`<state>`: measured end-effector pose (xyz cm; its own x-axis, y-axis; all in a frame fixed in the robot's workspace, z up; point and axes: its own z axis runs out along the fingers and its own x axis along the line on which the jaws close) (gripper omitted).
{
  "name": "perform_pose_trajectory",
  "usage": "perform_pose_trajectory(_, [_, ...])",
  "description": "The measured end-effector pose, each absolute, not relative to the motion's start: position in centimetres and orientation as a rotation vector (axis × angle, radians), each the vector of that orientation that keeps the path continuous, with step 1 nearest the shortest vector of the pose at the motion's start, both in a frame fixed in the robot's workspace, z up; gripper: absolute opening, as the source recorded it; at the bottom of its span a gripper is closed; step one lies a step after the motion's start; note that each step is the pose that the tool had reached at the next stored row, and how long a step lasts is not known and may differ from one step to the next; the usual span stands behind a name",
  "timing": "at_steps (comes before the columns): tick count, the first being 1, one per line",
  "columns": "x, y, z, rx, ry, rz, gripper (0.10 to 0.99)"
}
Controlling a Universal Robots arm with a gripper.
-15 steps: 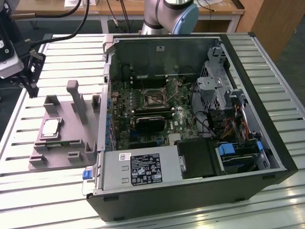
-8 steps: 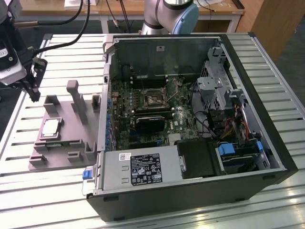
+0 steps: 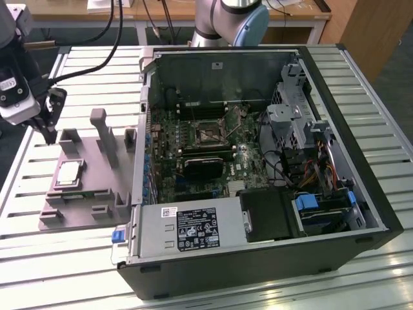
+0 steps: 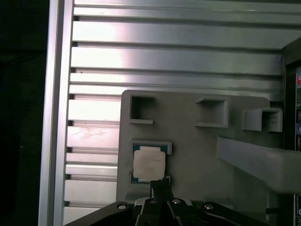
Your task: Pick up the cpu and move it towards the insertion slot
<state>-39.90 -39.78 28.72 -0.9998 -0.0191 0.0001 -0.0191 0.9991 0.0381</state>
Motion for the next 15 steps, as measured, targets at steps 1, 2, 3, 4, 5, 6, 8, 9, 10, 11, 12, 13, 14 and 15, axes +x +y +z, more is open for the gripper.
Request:
perform_pose_trajectory(1, [-39.9,-39.8,28.5,0.030,-3.140,-0.060,0.102])
perform_pose_trajectory(2, [-39.9,-39.8,28.4,0.030,-3.140,-0.060,0.102])
perform_pose_trajectory(3, [-40.0,-39.8,28.2,0.030,-3.141,-0.060,0.102])
perform_pose_trajectory(4, [-40.0,-39.8,28.0,0.030,-3.140,-0.060,0.102])
perform_pose_trajectory(5, [-40.0,-39.9,27.8,0.030,-3.140,-0.060,0.102])
perform_pose_trajectory(6, [-40.0,-39.9,27.6,0.030,-3.140,-0.060,0.102])
perform_pose_trajectory(8, [-40.0,-40.0,27.3,0.030,-3.140,-0.060,0.102])
perform_pose_trajectory(9, [-40.0,-40.0,27.1,0.030,-3.140,-0.060,0.102])
perform_pose_trajectory(10, [-40.0,-40.0,26.9,0.030,-3.140,-0.060,0.102])
perform_pose_trajectory(11, [-40.0,-40.1,26.7,0.030,-3.140,-0.060,0.102])
perform_pose_trajectory(12, [-40.0,-40.1,26.5,0.030,-3.141,-0.060,0.102])
perform_pose_trajectory(13, [-40.0,-40.1,26.3,0.030,-3.141,-0.060,0.102])
perform_pose_trajectory(14, [-40.0,-40.1,26.2,0.030,-3.141,-0.060,0.102])
perform_pose_trajectory(15, [-40.0,-40.1,26.0,0.030,-3.141,-0.060,0.102])
